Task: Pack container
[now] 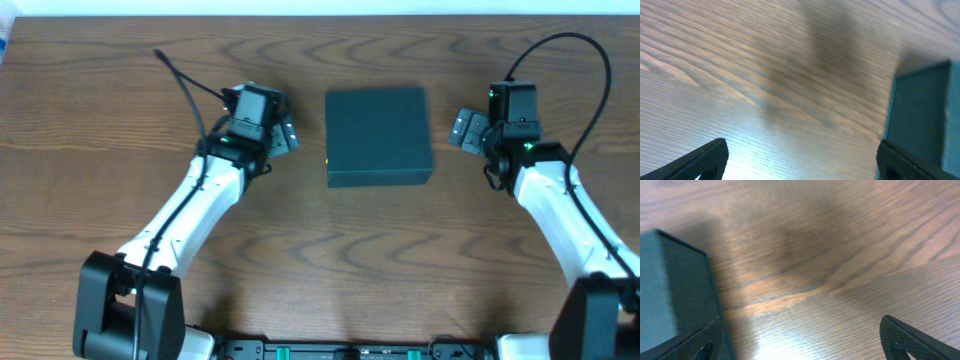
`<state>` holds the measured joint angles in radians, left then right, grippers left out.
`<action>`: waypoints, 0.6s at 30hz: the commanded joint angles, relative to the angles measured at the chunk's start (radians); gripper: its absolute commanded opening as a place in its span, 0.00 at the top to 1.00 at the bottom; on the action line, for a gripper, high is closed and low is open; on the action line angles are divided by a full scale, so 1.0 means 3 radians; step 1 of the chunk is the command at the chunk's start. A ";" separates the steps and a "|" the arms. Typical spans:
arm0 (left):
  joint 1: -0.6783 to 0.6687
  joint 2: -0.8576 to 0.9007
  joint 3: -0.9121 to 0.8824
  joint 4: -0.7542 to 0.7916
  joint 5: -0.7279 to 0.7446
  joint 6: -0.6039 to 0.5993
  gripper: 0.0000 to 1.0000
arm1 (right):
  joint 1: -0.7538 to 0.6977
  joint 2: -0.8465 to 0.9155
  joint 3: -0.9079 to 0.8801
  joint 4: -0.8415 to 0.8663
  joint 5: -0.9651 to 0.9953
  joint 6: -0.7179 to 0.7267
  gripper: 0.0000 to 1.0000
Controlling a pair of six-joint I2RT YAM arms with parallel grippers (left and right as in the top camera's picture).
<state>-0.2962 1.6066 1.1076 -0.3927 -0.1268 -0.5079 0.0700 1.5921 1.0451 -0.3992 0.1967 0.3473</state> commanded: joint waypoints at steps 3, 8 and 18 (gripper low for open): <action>0.0051 -0.0024 0.0027 0.0079 0.0141 0.0226 0.05 | -0.0033 0.0295 0.0000 0.0142 -0.0299 -0.0092 0.01; 0.0048 0.0079 0.0027 0.0189 0.0175 0.0275 0.05 | 0.0003 0.0504 0.0000 0.0352 -0.0394 -0.0114 0.01; 0.0047 0.0275 0.0027 0.0224 0.0178 0.0272 0.05 | 0.0099 0.0646 0.0000 0.0521 -0.0537 -0.0116 0.01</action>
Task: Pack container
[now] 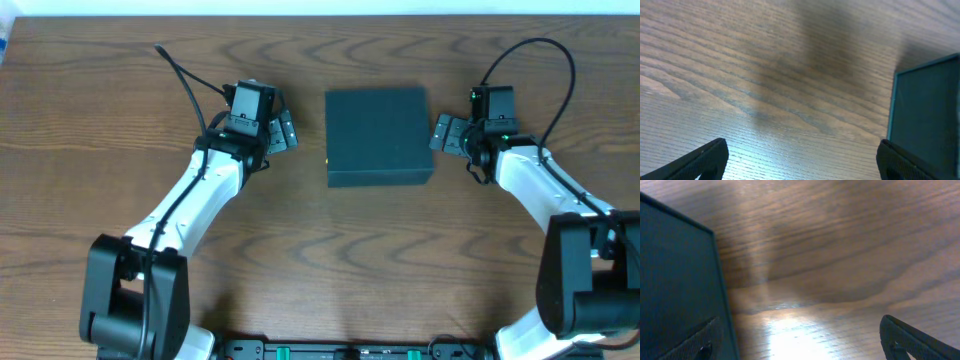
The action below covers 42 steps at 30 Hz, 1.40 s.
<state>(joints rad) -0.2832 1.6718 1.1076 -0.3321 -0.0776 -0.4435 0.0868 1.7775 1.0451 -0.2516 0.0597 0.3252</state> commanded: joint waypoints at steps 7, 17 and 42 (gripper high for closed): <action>0.0004 0.0078 0.0027 0.0051 0.0013 0.0057 0.04 | 0.0173 0.0028 0.0000 0.0055 -0.0128 -0.0038 0.01; 0.0004 0.0078 0.0027 0.0052 0.0015 0.0057 0.04 | 0.0393 0.0028 0.0000 0.0056 -0.0161 -0.0014 0.01; -0.0032 0.0108 0.0022 -0.0304 0.0130 -0.0034 0.04 | 0.0364 0.0028 0.0000 0.0108 0.0061 -0.0014 0.01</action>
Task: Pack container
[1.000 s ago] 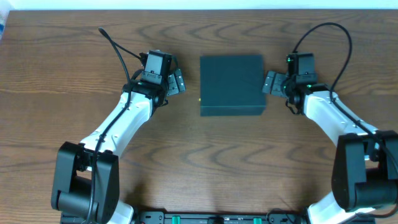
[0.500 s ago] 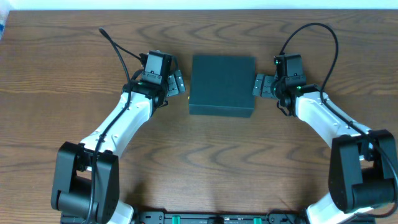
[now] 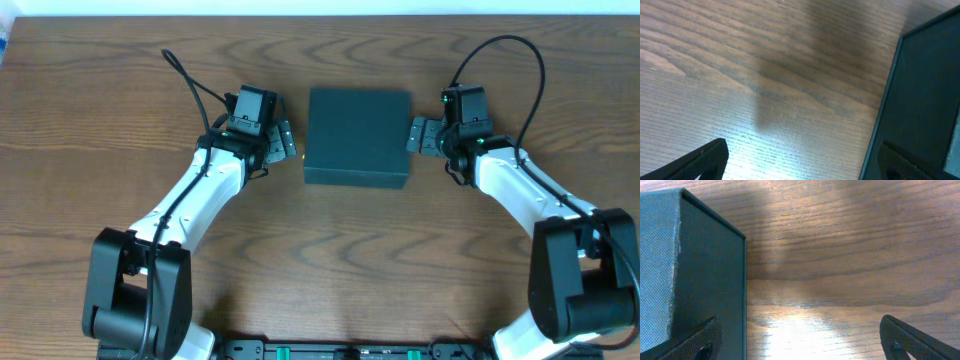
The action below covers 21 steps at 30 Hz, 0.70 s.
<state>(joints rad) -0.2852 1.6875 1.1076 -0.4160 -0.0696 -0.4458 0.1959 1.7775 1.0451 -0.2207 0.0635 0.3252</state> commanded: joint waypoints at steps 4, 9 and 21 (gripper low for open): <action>-0.0159 0.0120 0.0019 -0.0053 0.0136 -0.0039 0.04 | 0.0000 0.0028 0.0000 0.0022 0.0048 -0.0014 0.01; -0.0343 0.0145 0.0018 -0.0075 0.0000 -0.0182 0.04 | 0.0000 0.0028 0.0000 0.0031 0.0048 -0.0015 0.01; -0.0357 0.0131 0.0020 -0.0111 -0.0354 -0.0225 0.04 | -0.0001 0.0013 0.0003 0.0067 0.0052 -0.0058 0.01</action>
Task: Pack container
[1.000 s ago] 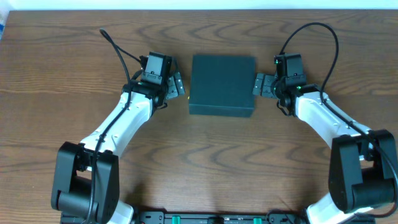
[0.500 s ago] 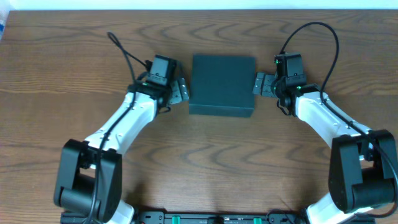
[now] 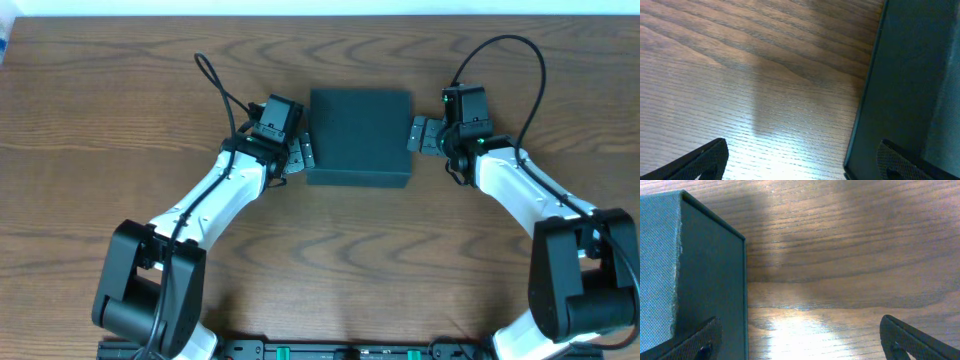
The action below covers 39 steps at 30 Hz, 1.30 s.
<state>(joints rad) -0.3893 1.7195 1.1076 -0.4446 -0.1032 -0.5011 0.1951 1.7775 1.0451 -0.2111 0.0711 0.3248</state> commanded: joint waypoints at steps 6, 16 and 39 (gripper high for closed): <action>0.0034 -0.0309 0.0128 -0.0201 -0.0473 -0.0020 0.04 | 0.0003 -0.0476 0.0079 -0.0076 0.0089 -0.0291 0.01; 0.0061 -0.1114 0.0186 -0.0731 -0.0301 0.0406 0.05 | 0.0056 -0.1762 0.0080 -0.0921 0.0151 -0.0498 0.01; -0.0539 -0.3056 -0.0145 -0.1862 -0.0512 0.0304 0.04 | 0.1010 -0.4245 0.0079 -0.2832 0.0207 -0.0423 0.01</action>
<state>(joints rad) -0.5453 0.8341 1.1027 -0.9920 -0.2245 -0.3931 0.4858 0.5537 1.0649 -1.0370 0.1131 0.1783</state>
